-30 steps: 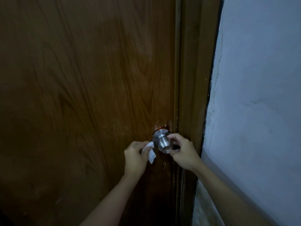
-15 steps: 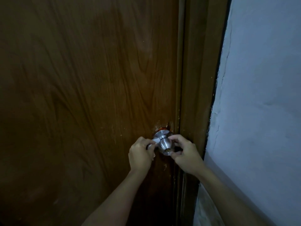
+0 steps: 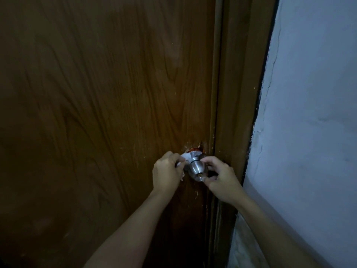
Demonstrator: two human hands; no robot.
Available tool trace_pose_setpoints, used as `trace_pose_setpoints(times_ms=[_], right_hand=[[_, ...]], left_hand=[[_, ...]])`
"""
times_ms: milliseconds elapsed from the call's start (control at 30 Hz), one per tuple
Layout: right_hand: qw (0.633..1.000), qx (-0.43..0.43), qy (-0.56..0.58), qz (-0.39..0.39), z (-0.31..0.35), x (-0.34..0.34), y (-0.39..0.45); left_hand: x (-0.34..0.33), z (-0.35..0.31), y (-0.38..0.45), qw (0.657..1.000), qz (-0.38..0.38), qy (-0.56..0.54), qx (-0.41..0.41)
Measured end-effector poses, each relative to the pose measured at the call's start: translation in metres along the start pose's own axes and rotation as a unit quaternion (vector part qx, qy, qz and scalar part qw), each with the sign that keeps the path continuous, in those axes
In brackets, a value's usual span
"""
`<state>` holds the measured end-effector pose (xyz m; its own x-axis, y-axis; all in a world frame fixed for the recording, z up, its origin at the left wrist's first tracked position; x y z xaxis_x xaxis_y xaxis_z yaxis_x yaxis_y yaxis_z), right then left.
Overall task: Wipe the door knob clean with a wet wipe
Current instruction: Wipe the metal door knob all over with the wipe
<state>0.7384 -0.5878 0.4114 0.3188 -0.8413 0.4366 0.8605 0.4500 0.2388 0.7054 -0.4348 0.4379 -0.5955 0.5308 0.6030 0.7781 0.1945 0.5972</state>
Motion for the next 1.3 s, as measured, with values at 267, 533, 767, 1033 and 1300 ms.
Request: trace_pose_setpoints(times_ms=[267, 533, 767, 1033, 1300], right_hand=[[1.000, -0.005, -0.006, 0.001, 0.002, -0.001, 0.001], [1.000, 0.007, 0.006, 0.003, 0.006, -0.001, -0.001], [1.000, 0.002, -0.012, -0.002, 0.004, -0.001, -0.001], [1.000, 0.000, -0.020, -0.009, 0.004, 0.000, 0.001], [1.000, 0.008, -0.005, -0.006, 0.005, -0.001, 0.000]], left_hand=[[-0.002, 0.002, -0.002, 1.000, 0.016, 0.000, -0.005], [-0.002, -0.003, 0.005, 0.999, -0.028, -0.036, -0.009], [-0.002, -0.001, 0.000, 0.998, -0.021, -0.051, 0.036], [-0.004, 0.003, -0.001, 0.997, 0.048, -0.011, 0.065], [0.008, -0.010, 0.016, 0.999, 0.035, 0.013, 0.026]])
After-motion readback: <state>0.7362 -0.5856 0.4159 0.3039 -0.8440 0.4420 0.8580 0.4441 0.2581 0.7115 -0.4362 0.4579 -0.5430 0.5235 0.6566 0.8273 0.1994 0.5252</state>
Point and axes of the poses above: each hand's wrist, its own y-axis towards the middle knuckle, its own x-axis out of the back of the hand, z = x × y, the point moved 5 cm from there along y, towards the middle knuckle, and after that the axes turned 4 degrees about z, right-handed, at the moved point
